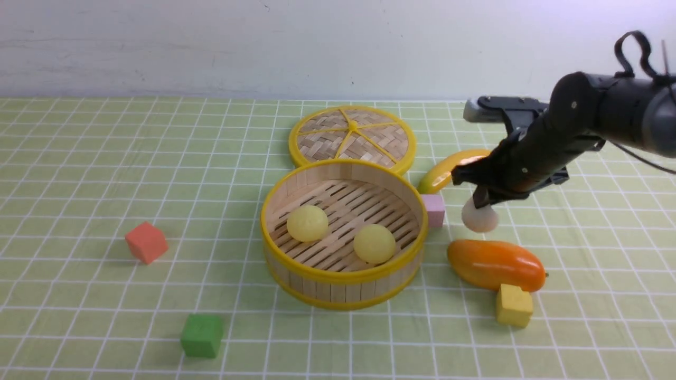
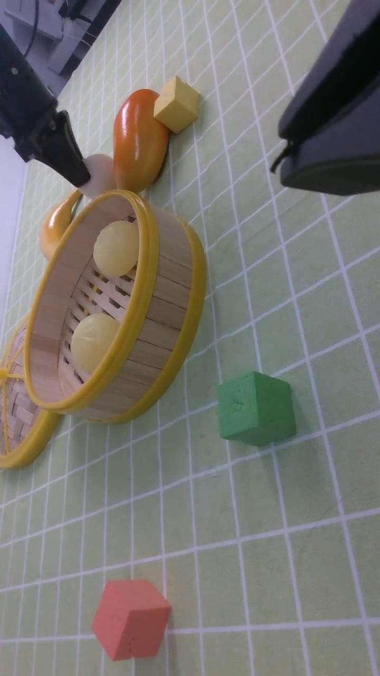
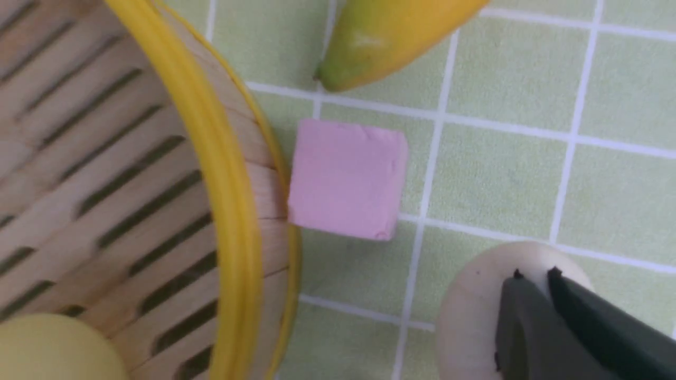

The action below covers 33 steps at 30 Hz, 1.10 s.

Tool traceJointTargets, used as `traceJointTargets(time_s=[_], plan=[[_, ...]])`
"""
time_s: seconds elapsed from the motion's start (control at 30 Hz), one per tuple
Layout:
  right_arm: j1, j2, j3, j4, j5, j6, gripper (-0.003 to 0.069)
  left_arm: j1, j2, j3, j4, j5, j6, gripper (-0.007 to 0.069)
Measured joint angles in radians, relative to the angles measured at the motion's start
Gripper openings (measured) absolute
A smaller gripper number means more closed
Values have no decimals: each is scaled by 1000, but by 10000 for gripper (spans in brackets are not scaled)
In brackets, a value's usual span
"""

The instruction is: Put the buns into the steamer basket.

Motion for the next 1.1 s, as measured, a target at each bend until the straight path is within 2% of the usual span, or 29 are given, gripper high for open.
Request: traceJointTargets(time_s=[0.2,0.33,0.37,0.53,0.67,0.7,0.73,0.8,0.9,0.93,1.0,1.07,1.1], plan=[[118,-92,-51,136,-30,-114,11,0,0,0,0,0,0,48],[183,-49,-53,193,-126,-167,16,0,0,0,0,0,0,50],[209,-2,-53,207,-195,-183,22,0,0,0,0,0,0,50],[241,105,-53,230,-341,-192,55,0,0,0,0,0,0,57],[246,155,-53,234,-401,-193,169,0,0,0,0,0,0,61],[246,155,-53,234,-401,-193,176,0,0,0,0,0,0,62],[246,150,-53,234,-399,-193,240,0,0,0,0,0,0,64],[246,124,-52,234,-366,-193,323,0,0,0,0,0,0,66],[246,39,-52,233,-277,-193,417,0,0,0,0,0,0,70],[246,23,-52,233,-268,-193,426,0,0,0,0,0,0,70],[246,-94,-52,214,-118,-188,448,0,0,0,0,0,0,71],[246,-191,-47,169,6,-153,433,0,0,0,0,0,0,71],[247,-267,-35,130,85,-107,402,0,0,0,0,0,0,73]])
